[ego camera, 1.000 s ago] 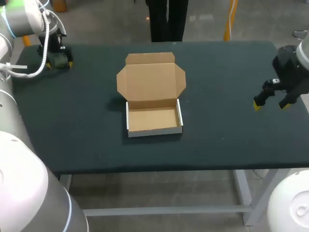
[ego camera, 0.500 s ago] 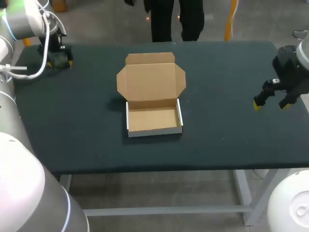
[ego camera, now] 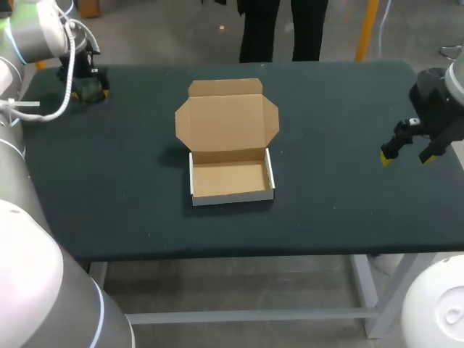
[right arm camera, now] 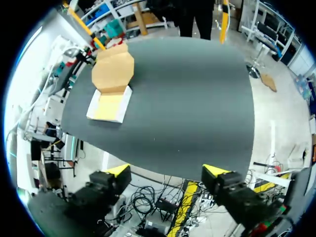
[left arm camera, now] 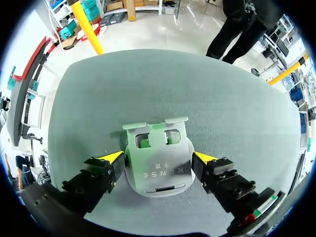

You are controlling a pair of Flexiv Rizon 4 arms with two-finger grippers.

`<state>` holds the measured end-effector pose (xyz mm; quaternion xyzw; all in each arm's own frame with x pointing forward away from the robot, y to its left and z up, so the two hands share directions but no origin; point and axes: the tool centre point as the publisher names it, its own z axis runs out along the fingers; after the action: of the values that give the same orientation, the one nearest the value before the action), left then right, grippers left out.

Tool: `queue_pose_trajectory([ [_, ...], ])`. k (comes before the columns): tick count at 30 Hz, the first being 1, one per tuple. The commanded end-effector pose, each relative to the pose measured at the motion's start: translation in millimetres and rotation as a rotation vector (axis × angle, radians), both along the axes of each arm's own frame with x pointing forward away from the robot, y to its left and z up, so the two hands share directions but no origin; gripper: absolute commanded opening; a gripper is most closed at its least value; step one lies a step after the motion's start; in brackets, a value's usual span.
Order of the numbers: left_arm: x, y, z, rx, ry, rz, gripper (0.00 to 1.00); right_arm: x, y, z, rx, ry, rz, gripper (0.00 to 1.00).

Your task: Assemble the packaging by folding the flat box into shape, placing the metal phone stand inside, and closing the box properly

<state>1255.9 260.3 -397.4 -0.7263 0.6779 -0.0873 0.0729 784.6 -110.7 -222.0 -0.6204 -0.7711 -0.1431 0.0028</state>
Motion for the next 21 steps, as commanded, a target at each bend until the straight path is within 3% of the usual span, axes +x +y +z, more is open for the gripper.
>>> queue_pose_trajectory([
  [1,11.8,2.0,-3.8,-0.012,0.158,-0.004,0.89,-1.1,-0.1,1.2,-0.003,0.001,-0.001,1.00],
  [21,11.3,3.5,-6.0,-0.004,0.168,-0.003,0.87,-1.1,-0.1,1.2,-0.003,0.001,-0.001,1.00],
])
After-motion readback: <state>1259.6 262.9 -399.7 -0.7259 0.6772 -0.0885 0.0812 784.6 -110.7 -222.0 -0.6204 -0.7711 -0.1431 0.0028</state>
